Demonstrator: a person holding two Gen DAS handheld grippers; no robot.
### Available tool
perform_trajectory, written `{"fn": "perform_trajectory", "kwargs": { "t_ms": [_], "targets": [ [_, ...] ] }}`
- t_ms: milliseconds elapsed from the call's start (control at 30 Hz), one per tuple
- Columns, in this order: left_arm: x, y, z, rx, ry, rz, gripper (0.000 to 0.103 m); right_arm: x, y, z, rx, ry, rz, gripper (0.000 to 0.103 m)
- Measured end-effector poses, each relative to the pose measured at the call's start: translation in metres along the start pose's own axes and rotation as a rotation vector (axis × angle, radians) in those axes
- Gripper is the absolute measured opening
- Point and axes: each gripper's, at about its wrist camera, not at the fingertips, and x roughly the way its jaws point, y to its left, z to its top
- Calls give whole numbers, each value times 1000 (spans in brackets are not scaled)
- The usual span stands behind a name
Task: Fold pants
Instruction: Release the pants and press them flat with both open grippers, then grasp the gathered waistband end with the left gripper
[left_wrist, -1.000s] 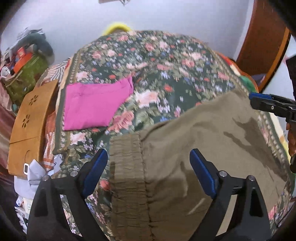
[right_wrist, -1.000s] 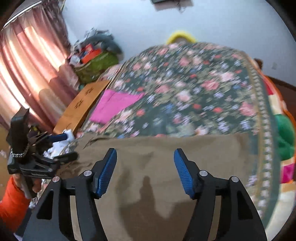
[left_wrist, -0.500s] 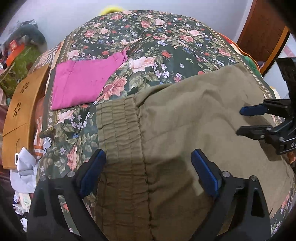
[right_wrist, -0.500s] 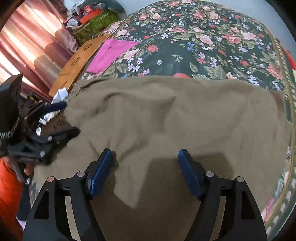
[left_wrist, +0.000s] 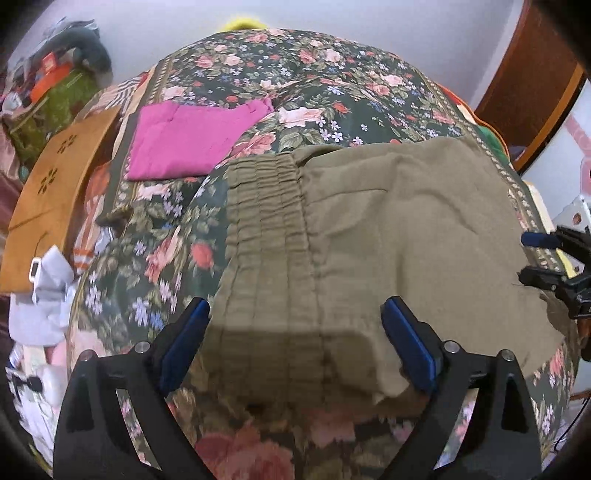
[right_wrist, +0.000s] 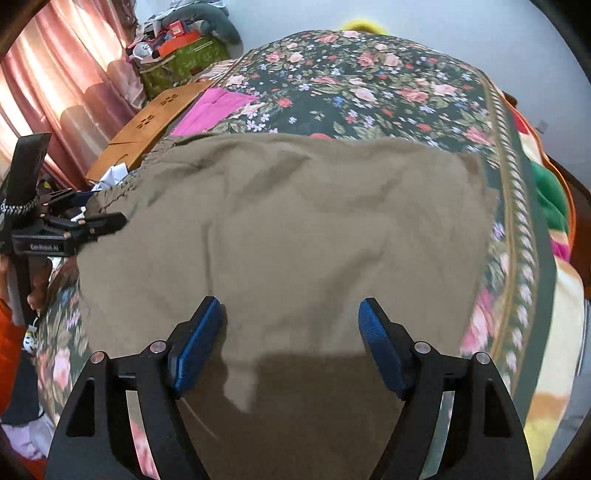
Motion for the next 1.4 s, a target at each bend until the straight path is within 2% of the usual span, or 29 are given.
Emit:
{"fn": "perform_trajectory", "kwargs": {
  "t_ms": [333, 433, 567, 667, 833, 967, 1133, 1267, 1400],
  "targets": [
    [-23, 3, -25, -37, -32, 21, 95, -27, -9, -47, 101, -58, -33, 74],
    [-28, 3, -35, -42, -33, 37, 96, -34, -18, -62, 150, -69, -28, 74],
    [-33, 4, -47, -57, -24, 61, 96, -42, -28, -80, 225, -91, 9, 79],
    [-37, 8, -57, -76, -16, 88, 96, -48, -28, -87, 246, -101, 12, 79],
    [-58, 14, -65, -134, -39, 68, 96, -65, -20, -82, 210, -132, -42, 79],
    [-74, 8, -61, -170, -74, -9, 96, -78, -3, -67, 148, -202, -55, 79],
    [-60, -10, -51, -201, -29, -153, 96, -71, 20, -50, 87, -257, -44, 79],
    [-35, -18, -49, -260, 33, -266, 96, -47, 33, -46, 45, -236, -40, 79],
    [-28, -20, -44, -289, 23, -326, 99, -26, 31, -52, 48, -180, -20, 80]
  ]
}}
